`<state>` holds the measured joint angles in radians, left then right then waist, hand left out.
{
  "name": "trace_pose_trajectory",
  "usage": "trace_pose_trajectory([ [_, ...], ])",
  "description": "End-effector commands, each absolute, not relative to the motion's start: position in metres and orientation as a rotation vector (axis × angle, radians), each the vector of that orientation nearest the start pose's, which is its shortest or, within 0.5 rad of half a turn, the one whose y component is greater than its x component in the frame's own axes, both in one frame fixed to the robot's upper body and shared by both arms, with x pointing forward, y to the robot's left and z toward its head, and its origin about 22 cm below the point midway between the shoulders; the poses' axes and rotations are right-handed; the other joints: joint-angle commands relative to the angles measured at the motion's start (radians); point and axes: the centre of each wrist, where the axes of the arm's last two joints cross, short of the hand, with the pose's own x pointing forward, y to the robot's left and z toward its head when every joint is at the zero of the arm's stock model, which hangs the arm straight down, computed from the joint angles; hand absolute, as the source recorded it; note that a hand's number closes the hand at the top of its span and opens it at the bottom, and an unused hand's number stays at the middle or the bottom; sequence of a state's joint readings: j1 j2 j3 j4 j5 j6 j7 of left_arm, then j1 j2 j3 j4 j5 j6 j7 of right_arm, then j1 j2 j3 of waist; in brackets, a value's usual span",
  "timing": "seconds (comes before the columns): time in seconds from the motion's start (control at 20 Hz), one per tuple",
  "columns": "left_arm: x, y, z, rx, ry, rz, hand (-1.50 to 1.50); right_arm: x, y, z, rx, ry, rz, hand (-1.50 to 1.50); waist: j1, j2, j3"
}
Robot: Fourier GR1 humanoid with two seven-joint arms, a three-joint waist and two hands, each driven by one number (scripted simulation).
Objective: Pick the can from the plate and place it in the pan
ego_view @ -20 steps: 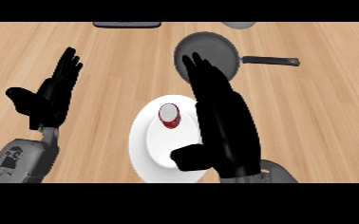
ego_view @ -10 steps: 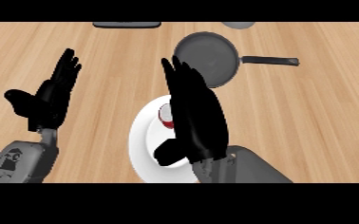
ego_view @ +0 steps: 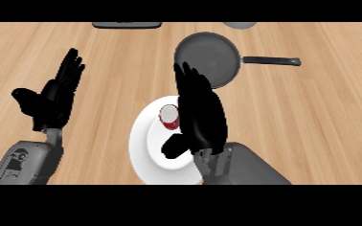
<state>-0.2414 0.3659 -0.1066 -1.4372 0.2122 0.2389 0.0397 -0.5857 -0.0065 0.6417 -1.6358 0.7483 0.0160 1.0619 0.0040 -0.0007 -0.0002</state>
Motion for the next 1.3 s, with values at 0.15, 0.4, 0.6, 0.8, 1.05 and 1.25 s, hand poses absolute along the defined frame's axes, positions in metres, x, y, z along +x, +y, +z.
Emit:
trace_pose_trajectory([
  [0.15,0.293,0.282,0.055,0.203,-1.612,-0.046,0.00,0.254,-0.032,0.114,-0.637,-1.215,0.889,-1.50,-0.001,0.000,0.000],
  [0.4,0.299,0.278,0.058,0.187,-1.635,-0.059,0.00,0.268,-0.010,0.090,-0.613,-1.172,0.929,-1.50,0.009,0.002,0.000],
  [0.6,0.295,0.253,0.047,0.203,-1.620,-0.041,0.00,0.270,-0.008,0.105,-0.616,-1.169,0.966,-1.50,0.004,0.000,0.000],
  [0.8,0.294,0.270,0.046,0.205,-1.629,-0.061,0.00,0.296,-0.003,0.104,-0.675,-1.119,0.991,-1.50,0.011,0.002,0.000],
  [1.05,0.307,0.279,0.065,0.198,-1.640,-0.061,0.00,0.286,0.002,0.082,-0.733,-1.013,1.083,-1.50,0.007,0.001,0.000],
  [1.25,0.297,0.276,0.043,0.196,-1.626,-0.040,0.00,0.293,0.002,0.073,-0.746,-0.959,1.110,-1.50,0.010,0.002,0.000],
])
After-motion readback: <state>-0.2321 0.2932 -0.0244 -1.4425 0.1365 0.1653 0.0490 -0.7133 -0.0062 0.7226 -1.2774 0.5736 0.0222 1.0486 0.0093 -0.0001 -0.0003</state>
